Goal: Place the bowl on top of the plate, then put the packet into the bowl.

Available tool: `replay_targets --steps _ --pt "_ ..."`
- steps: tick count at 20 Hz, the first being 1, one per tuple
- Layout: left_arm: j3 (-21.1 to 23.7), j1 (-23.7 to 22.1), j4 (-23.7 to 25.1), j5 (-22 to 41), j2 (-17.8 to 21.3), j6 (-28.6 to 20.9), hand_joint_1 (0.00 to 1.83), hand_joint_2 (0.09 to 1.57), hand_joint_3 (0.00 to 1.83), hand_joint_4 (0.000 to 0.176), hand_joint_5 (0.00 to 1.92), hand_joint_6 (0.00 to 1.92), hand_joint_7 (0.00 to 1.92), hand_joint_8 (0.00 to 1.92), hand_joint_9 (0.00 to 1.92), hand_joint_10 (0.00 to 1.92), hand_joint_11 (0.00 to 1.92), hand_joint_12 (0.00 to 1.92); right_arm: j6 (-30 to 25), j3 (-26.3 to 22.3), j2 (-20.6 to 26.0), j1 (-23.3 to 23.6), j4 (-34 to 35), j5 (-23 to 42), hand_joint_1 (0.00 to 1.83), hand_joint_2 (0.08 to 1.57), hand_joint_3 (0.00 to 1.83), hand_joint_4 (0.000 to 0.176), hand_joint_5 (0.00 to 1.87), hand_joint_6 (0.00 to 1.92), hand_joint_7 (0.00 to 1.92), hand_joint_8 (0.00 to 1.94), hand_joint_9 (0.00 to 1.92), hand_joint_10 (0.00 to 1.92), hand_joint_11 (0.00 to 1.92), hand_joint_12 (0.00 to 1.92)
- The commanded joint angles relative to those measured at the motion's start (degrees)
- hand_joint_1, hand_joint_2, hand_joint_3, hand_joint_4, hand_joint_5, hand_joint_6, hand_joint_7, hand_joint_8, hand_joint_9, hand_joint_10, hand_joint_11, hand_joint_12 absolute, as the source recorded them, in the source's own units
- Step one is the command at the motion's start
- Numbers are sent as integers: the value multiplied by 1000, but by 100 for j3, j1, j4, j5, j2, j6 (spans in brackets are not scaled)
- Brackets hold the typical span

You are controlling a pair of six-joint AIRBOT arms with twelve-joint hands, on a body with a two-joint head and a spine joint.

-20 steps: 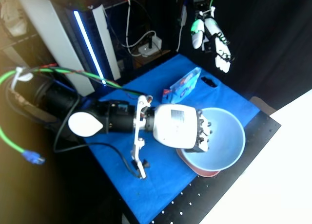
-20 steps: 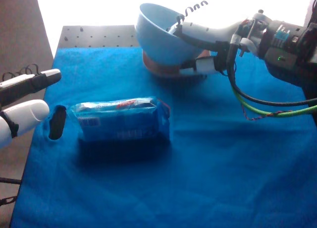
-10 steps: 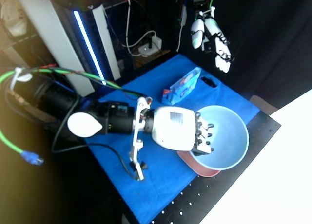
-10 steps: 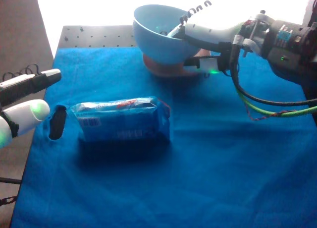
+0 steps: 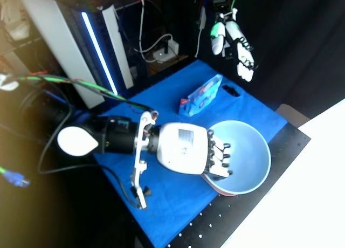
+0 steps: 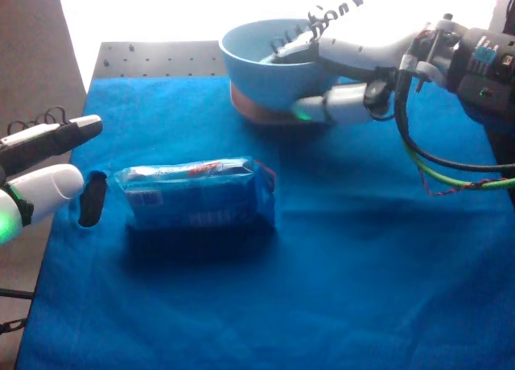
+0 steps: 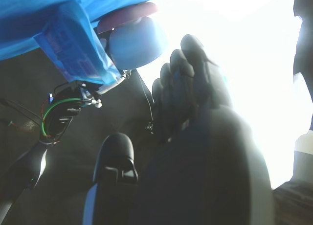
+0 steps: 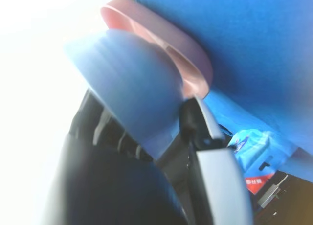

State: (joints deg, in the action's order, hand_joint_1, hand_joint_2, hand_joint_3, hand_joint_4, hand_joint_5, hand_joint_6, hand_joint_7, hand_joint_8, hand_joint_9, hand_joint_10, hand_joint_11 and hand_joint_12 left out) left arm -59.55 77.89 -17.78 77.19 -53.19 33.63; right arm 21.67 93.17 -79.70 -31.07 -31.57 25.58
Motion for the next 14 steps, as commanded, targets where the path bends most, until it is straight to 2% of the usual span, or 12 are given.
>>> replay_targets --steps 1,2,3,7,9,11,12,13,14 --pt "-13 -64 -32 715 -11 -31 0 1395 0 0 339 3 338 4 319 2 112 506 -11 -32 37 65 121 608 2 1210 0 165 107 2 59 5 49 7 0 251" --pt "-13 -64 -32 715 -13 -31 17 1402 1 0 340 3 340 3 320 2 112 508 -11 -78 81 65 75 608 0 1173 0 174 55 2 13 4 10 2 0 132" --pt "-14 -64 -32 714 -14 -31 3 1406 2 0 331 1 332 1 314 1 106 507 -11 -114 113 65 44 608 0 1149 0 176 37 3 2 0 4 1 0 70" --pt "-18 -64 -44 713 -18 -30 32 1404 0 0 329 0 333 1 316 1 98 518 -11 -236 257 65 -20 611 0 1075 0 176 0 0 0 0 0 0 0 1" --pt "-24 -64 -50 713 -18 -30 153 1359 0 0 331 2 324 5 312 5 92 528 -11 -269 311 65 -21 613 0 1086 0 176 0 0 0 0 0 0 0 0" --pt "-35 -64 -50 708 -19 -30 403 1259 0 0 327 2 326 1 316 2 86 561 -11 -324 381 65 -4 680 1 1099 0 176 0 0 0 0 0 0 0 0" --pt "-58 -67 -46 684 -19 -30 403 1259 0 0 327 2 326 1 316 2 86 561 -11 -393 474 65 68 819 1 1099 0 176 0 0 0 0 0 0 0 0" --pt "-84 -89 -31 658 -19 -30 575 1142 0 0 320 0 325 0 317 0 86 586 -11 -467 570 65 186 971 0 1055 0 176 0 0 0 0 0 0 0 0" --pt "-114 -156 2 606 -18 -29 636 1077 0 0 306 0 311 0 306 0 84 579 -11 -581 715 59 359 1183 0 1038 0 176 0 0 0 0 0 0 0 0"
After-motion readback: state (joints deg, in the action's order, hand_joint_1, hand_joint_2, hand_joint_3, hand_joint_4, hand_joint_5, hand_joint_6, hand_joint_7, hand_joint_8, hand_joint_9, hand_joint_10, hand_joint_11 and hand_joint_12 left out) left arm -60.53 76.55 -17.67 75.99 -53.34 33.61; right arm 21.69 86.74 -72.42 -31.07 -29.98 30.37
